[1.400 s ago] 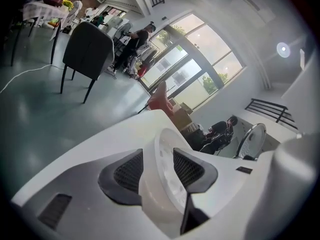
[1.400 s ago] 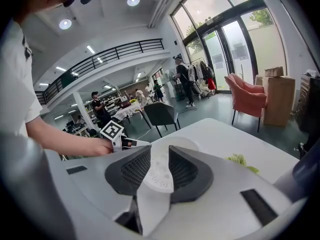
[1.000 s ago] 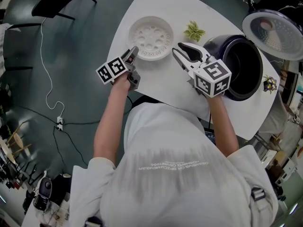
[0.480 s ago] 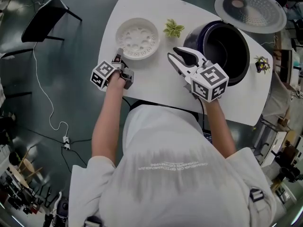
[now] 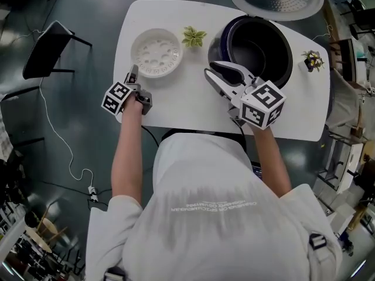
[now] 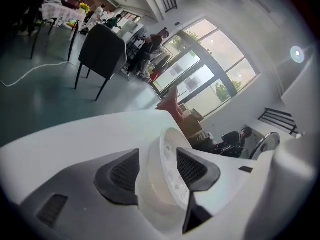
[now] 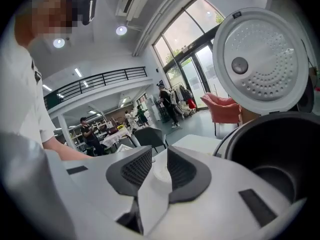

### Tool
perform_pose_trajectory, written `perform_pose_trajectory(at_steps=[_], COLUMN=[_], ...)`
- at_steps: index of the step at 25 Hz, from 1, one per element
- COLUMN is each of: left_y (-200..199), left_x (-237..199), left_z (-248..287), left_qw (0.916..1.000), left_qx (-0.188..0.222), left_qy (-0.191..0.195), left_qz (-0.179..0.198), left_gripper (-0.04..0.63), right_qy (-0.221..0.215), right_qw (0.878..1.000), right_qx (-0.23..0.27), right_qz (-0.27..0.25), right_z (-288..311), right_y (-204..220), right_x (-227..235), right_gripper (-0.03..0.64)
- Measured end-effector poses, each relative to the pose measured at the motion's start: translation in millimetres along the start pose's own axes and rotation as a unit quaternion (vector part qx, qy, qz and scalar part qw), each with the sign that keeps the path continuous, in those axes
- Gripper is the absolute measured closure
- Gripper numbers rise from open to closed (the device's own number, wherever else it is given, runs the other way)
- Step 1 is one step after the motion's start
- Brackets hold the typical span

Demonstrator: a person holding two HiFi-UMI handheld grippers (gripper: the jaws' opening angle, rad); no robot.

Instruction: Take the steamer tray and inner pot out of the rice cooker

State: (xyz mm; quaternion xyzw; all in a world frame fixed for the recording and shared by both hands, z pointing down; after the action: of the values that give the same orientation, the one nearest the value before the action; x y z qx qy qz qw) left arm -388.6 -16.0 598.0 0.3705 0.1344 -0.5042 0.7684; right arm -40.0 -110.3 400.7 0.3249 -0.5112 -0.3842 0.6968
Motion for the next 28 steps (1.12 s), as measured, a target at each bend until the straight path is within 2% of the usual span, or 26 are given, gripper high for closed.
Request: perform_pose_trajectory(at_steps=[2,4,8,12,16,18,19,20,22,23,24,28], left_y=[-7.9,-17.9,-36.8,-44.6,-36.2,-31.0,-27.4,-22.5,-10.2,-4.8,-1.1,7.2], left_x=[0.9,7.3,38.4,88.5,148.5,180.5,196.8,213.4,246.3,261.4,275.2,323.0], left_z=[-10.2,-21.4,-41.8,-59.4,-75.1,-84.0,-89.3,-95.5,-109.7,-116.7,-122.7,-136.1], left_qw=[0.9994,0.9966,0.9825,0.9701,0.9454,0.9276,0.9155,0.9,0.8608,0.8423,0.8277,0.7896], left_qx=[0.022,0.048,0.105,0.156,0.188,0.198,0.201,0.205,0.211,0.212,0.211,0.212], left_qy=[-0.016,-0.029,-0.039,-0.002,0.039,0.064,0.078,0.092,0.125,0.144,0.165,0.224], left_qz=[0.02,0.06,0.148,0.186,0.263,0.31,0.339,0.374,0.446,0.474,0.493,0.53], left_gripper=[0.342,0.342,0.345,0.356,0.445,0.461,0.476,0.493,0.5,0.503,0.505,0.509], right_qy=[0.012,0.025,0.061,0.1,0.143,0.165,0.176,0.186,0.2,0.205,0.209,0.224], right_qw=[1.0,0.999,0.998,0.994,0.988,0.983,0.981,0.979,0.975,0.973,0.971,0.964], right_qx=[0.008,0.015,0.03,0.036,0.042,0.051,0.055,0.06,0.069,0.072,0.073,0.077], right_qz=[-0.008,-0.012,-0.014,-0.027,-0.044,-0.055,-0.06,-0.065,-0.073,-0.079,-0.088,-0.124], right_z=[-12.1,-26.1,-59.1,-97.7,-138.2,-156.2,-165.1,-174.2,-191.1,-197.2,-201.6,-214.7], right_y=[-4.5,-9.6,-17.6,-22.4,-32.3,-41.2,-46.1,-50.9,-59.7,-64.3,-69.1,-86.3], right_x=[0.3,3.1,14.0,26.5,40.6,48.1,51.4,54.0,56.9,57.3,57.2,56.4], right_gripper=[0.505,0.505,0.512,0.512,0.512,0.512,0.512,0.513,0.515,0.517,0.517,0.517])
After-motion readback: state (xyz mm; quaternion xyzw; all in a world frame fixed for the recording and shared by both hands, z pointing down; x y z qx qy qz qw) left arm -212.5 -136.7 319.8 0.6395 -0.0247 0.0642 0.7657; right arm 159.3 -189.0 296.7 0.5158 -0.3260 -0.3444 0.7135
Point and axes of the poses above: the fingertips, and each gripper's own axes: z forward along the fingers, x to its right, y out of its underside, the point moved 9 cm from there along -z, backward along the fingers, and after that the axes turned 12 degrees about -y, right-handed, at the moved point
